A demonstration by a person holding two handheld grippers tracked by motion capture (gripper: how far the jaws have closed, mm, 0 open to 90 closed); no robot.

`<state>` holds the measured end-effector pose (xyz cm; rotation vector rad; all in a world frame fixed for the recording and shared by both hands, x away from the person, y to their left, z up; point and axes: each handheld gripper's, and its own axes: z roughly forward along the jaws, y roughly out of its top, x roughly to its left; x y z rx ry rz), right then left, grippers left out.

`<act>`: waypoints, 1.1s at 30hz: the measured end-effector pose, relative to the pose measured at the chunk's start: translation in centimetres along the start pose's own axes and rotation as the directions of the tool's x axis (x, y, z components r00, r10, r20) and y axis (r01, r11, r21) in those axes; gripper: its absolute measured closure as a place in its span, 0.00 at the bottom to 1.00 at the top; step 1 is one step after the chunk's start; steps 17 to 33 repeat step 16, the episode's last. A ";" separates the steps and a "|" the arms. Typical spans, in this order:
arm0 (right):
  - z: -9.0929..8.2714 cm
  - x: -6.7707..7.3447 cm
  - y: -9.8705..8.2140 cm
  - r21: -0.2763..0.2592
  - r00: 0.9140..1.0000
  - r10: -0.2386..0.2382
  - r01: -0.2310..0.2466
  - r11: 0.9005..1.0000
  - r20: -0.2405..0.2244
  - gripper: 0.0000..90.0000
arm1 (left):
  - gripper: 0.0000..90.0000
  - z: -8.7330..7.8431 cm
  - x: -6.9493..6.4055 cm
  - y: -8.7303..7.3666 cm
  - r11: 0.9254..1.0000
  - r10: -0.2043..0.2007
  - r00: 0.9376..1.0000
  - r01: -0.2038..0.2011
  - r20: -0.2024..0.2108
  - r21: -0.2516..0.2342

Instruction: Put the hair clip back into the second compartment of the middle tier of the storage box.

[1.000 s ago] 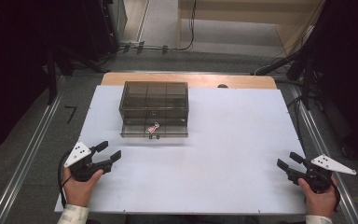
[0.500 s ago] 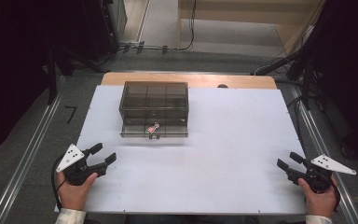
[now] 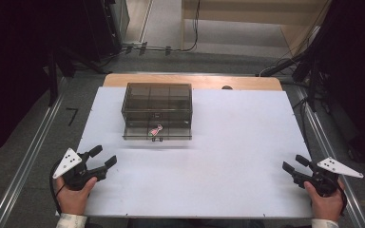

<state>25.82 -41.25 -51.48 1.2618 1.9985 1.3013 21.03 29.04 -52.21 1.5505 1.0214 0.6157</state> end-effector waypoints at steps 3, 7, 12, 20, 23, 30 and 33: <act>0.0 0.0 0.0 0.002 1.000 0.000 0.000 1.000 0.000 0.34 | 0.27 0.0 0.1 0.0 1.000 -0.008 1.000 0.008 0.006 -0.003; 0.0 0.0 0.0 0.001 1.000 0.002 -0.002 1.000 0.000 0.34 | 0.27 0.0 0.0 0.0 1.000 -0.004 1.000 0.004 0.006 0.004; 0.0 0.0 0.0 0.002 1.000 0.000 0.000 1.000 -0.001 0.34 | 0.27 0.0 0.1 0.0 1.000 -0.005 1.000 0.005 0.007 0.004; 0.0 -0.1 0.0 0.003 1.000 0.002 -0.002 1.000 -0.003 0.34 | 0.27 0.0 0.1 0.0 1.000 -0.006 1.000 0.006 0.007 0.004; 0.0 -0.1 0.0 0.003 1.000 0.002 -0.002 1.000 -0.003 0.34 | 0.27 0.0 0.1 0.0 1.000 -0.006 1.000 0.006 0.007 0.004; 0.0 -0.1 0.0 0.003 1.000 0.002 -0.002 1.000 -0.003 0.34 | 0.27 0.0 0.1 0.0 1.000 -0.006 1.000 0.006 0.007 0.004; 0.0 -0.1 0.0 0.003 1.000 0.002 -0.002 1.000 -0.003 0.34 | 0.27 0.0 0.1 0.0 1.000 -0.006 1.000 0.006 0.007 0.004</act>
